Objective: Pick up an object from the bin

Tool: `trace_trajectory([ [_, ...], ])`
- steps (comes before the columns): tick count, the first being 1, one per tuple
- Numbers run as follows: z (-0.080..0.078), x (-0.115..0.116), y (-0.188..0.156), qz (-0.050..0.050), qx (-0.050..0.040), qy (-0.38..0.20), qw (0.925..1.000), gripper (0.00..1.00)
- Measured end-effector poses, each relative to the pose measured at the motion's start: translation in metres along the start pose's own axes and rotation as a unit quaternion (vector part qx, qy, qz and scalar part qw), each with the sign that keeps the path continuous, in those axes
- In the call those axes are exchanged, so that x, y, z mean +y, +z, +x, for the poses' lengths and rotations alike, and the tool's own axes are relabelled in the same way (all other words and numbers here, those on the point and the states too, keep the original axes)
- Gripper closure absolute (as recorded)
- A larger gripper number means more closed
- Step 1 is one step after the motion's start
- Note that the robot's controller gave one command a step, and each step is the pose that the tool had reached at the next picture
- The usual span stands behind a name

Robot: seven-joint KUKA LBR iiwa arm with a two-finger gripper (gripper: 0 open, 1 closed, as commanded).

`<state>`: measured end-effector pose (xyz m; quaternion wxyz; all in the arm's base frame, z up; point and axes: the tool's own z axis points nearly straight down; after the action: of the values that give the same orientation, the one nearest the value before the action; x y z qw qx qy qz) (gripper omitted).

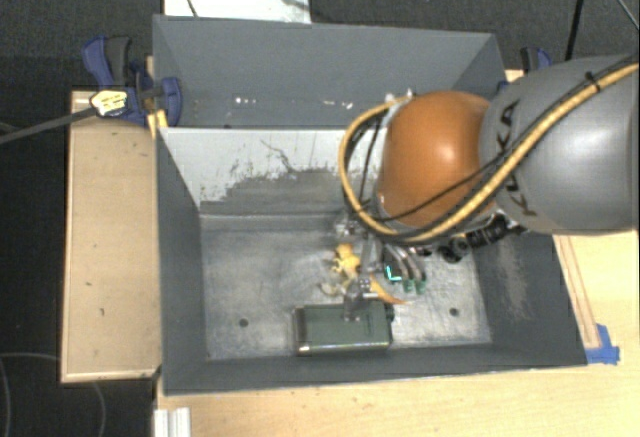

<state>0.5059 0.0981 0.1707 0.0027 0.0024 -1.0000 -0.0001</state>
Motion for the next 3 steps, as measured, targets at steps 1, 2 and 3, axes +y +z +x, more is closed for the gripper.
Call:
trace_trajectory([
  [1,-0.002,0.000,-0.003,0.000,-0.0037,0.002,1.0000,0.00],
  [2,-0.058,-0.017,0.096,-0.001,-0.0040,-0.089,0.9960,1.00],
  [3,-0.058,-0.017,0.096,-0.001,-0.0039,-0.088,0.9961,1.00],
])
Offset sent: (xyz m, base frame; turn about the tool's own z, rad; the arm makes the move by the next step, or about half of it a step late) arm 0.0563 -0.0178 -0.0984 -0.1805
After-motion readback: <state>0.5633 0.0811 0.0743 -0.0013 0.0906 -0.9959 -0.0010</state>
